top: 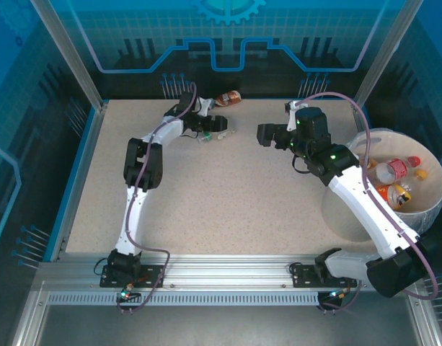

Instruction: Put the plastic bottles in the bin

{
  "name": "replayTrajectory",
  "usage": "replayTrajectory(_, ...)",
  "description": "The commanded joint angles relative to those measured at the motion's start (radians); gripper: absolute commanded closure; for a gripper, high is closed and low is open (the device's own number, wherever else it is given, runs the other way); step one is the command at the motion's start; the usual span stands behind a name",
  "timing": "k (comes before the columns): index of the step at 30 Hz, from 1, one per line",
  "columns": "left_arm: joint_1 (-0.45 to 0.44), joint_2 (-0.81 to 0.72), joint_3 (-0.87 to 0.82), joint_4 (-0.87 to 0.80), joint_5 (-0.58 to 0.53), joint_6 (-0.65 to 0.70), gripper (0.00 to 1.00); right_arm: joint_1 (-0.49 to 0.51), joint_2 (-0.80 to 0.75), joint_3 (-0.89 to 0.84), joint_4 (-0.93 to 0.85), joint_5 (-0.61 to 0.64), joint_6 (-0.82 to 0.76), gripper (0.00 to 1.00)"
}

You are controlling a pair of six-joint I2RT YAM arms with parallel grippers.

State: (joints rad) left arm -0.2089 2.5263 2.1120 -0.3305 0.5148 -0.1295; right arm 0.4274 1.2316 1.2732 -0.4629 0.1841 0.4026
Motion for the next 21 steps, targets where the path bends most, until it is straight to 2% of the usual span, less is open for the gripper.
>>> replayTrajectory(1, -0.027, -0.097, -0.1, -0.022, -0.052, 0.085, 0.09, 0.014, -0.024, -0.001, -0.004, 0.023, -0.004, 0.0)
replayTrajectory(5, -0.073, -0.18, -0.24, 0.028, -0.222, 0.139, 0.08, 0.014, -0.037, -0.006, -0.009, 0.038, -0.005, 0.0)
replayTrajectory(9, -0.131, -0.21, -0.302, 0.033, -0.39, 0.218, 0.1, 0.014, -0.05, -0.012, -0.014, 0.05, -0.005, 0.0)
replayTrajectory(11, -0.155, -0.207, -0.308, 0.026, -0.468, 0.24, 0.16, 0.014, -0.056, -0.015, -0.019, 0.052, -0.003, 0.0)
replayTrajectory(13, -0.169, -0.203, -0.305, 0.018, -0.522, 0.243, 0.26, 0.014, -0.065, -0.018, -0.025, 0.055, -0.001, 0.0)
replayTrajectory(16, -0.189, -0.209, -0.319, 0.021, -0.588, 0.236, 0.34, 0.014, -0.08, -0.026, -0.032, 0.063, 0.0, 0.0)
replayTrajectory(21, -0.199, -0.259, -0.398, 0.053, -0.598, 0.174, 0.44, 0.014, -0.11, -0.044, -0.051, 0.067, -0.007, 0.0)
